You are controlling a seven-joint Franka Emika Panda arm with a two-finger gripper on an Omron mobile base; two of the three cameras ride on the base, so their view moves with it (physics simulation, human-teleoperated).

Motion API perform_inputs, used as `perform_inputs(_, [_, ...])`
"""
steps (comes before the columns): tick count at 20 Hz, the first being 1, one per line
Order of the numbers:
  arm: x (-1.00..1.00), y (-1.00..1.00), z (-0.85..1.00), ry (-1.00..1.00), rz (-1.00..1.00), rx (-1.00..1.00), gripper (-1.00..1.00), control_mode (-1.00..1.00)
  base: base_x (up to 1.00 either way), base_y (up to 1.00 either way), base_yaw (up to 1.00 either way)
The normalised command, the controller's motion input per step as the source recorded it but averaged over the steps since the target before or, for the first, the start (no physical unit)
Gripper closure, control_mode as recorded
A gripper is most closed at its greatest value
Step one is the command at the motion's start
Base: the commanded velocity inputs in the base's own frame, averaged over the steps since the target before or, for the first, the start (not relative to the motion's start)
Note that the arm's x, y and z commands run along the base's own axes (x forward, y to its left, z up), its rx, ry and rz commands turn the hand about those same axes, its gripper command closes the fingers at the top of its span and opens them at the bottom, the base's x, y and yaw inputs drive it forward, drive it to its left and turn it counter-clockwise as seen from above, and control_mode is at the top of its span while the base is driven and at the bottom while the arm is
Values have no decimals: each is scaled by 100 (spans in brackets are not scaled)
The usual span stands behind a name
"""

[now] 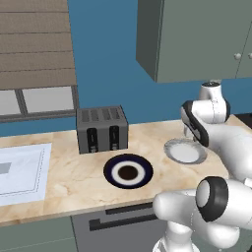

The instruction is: Place the pastries on the plates.

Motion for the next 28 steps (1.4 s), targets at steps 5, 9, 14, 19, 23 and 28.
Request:
perform_inputs(5, [2, -40, -22, 10, -2, 0, -100, -100, 0, 0, 0])
perform_inputs(9, [0, -25, -34, 0, -1, 0, -100, -100, 0, 0, 0])
perform_inputs(14, [4, -20, -24, 0, -1, 0, -100, -100, 0, 0, 0])
perform_inputs(19, [10, -25, -21, 0, 0, 0, -100, -100, 0, 0, 0])
perform_inputs(23, [22, -24, -20, 0, 0, 0, -100, -100, 0, 0, 0])
perform_inputs(28, [22, -20, -6, 1, 0, 0, -100, -100, 0, 0, 0])
